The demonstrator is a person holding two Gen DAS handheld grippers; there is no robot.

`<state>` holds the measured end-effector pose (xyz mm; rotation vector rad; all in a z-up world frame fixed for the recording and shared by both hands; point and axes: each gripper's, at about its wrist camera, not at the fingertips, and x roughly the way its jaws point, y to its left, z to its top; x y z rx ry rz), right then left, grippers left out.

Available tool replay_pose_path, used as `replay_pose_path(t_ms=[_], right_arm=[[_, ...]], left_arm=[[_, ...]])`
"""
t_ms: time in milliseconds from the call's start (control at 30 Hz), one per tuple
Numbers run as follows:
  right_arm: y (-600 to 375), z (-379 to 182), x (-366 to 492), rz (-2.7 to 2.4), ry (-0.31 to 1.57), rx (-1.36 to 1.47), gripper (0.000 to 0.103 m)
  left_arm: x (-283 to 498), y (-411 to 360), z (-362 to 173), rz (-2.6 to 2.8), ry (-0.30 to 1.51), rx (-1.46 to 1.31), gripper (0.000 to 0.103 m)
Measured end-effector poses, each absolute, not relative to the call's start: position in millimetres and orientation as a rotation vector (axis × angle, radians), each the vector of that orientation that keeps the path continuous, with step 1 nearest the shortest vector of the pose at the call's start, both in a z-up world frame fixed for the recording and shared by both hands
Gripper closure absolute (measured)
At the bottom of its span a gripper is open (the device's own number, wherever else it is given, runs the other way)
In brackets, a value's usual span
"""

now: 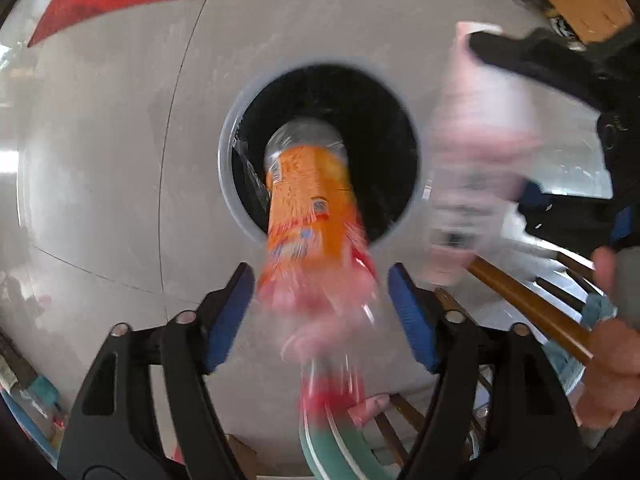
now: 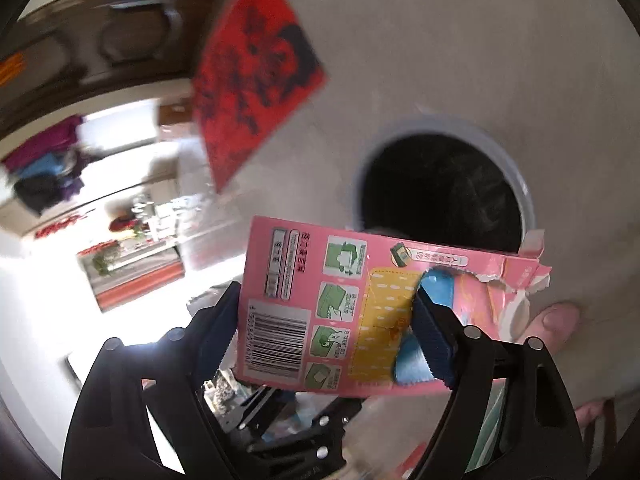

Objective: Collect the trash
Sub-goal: 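Open both grippers to drop the bottle and pink box into the bin, then move both grippers back over the table toward the remaining trash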

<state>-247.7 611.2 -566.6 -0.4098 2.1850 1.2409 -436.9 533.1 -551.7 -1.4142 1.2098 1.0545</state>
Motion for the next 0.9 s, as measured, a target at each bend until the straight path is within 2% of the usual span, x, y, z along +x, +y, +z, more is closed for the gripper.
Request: replay_pose_path(t_ms=[33,167,300,400,600,700,800,900], right_arm=[[613.2,-576.6,-248.1,1.218,2.190,-0.450,0.015],[612.9,-586.2,-250.1,1.193,2.138,-0.565,0.015],[608.8,-542.5,-228.7,1.240,2.058,-0.527,0.015],[589.6,-471.0,-202.5,1.339,1.925,-0.512,0.016],[523.2,-251.5,-145.3,1.516,1.582,-0.407,0.016],[455.6,-146.3,-90.8,1.464,1.421,-0.269,0.015],[390.8,-86.2,-42.2,1.338,1.299,-0.206,0.015],[301.4,-40.4,8.6,1.182,1.200,-0.144,0.015]], left_arm=[[-435.6,536.4,-561.0,1.060,1.227,-1.421,0.023],[-431.3,545.0,-571.7,1.065,1.245,-1.449,0.021],[-430.7,539.9,-531.9,1.073,1.282,-1.355,0.021],[-423.2,528.5,-477.2,1.066,1.249,-1.342,0.021],[-378.6,523.5,-331.0,0.959,1.230,-1.081,0.021],[-325.7,515.7,-248.9,0.831,1.194,-0.911,0.015],[-261.6,494.6,-179.3,0.682,1.147,-0.745,0.014],[-189.0,449.8,-138.0,0.496,1.112,-0.644,0.014]])
